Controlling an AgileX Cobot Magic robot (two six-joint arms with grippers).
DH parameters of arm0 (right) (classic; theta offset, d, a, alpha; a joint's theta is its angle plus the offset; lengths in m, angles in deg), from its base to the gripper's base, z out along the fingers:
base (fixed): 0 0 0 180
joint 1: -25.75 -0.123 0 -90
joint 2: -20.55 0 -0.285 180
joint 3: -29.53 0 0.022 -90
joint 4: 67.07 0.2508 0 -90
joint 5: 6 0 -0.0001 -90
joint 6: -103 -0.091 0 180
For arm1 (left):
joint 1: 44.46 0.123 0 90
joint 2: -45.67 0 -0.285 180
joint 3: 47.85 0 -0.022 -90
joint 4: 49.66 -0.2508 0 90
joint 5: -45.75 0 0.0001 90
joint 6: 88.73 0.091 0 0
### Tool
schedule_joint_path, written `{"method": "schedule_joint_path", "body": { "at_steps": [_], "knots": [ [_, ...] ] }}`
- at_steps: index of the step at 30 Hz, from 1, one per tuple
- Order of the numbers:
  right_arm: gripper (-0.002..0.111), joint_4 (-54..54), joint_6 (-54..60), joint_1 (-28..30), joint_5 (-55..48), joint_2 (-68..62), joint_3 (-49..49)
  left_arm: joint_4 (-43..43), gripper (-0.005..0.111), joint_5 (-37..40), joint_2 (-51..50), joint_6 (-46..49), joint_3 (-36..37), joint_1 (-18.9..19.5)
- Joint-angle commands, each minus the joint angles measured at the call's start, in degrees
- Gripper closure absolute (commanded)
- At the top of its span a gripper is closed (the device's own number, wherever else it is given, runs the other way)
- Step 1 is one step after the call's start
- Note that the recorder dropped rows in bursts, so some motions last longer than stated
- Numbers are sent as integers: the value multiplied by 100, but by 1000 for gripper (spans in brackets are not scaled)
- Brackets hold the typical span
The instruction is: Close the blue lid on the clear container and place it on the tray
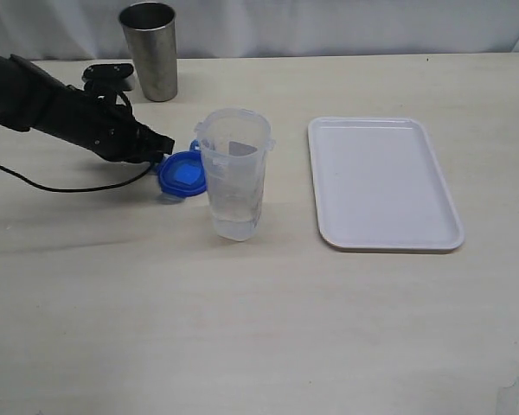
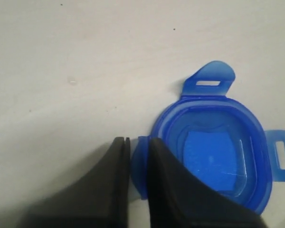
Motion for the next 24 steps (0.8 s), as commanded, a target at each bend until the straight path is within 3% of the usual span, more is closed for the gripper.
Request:
{"method": "schedule_joint_path", "body": {
  "at_steps": [1, 4, 7, 12, 20, 24],
  "knots": [
    [103, -48, -2, 34, 11, 25, 11, 3, 95, 256, -3, 19, -24, 5],
    [103, -48, -2, 34, 11, 25, 11, -485, 97, 373, -3, -358, -24, 16],
    [103, -48, -2, 34, 11, 25, 11, -1001, 107, 348, 9, -857, -24, 64],
    [103, -48, -2, 34, 11, 25, 11, -1739, 107, 263, 47, -1697, 3, 76],
    [103, -48, -2, 34, 11, 25, 11, -1795, 107, -834, 767, -2041, 667, 76],
    [103, -48, -2, 34, 11, 25, 11, -1756, 107, -784, 1120, -2267, 918, 201]
  ]
}}
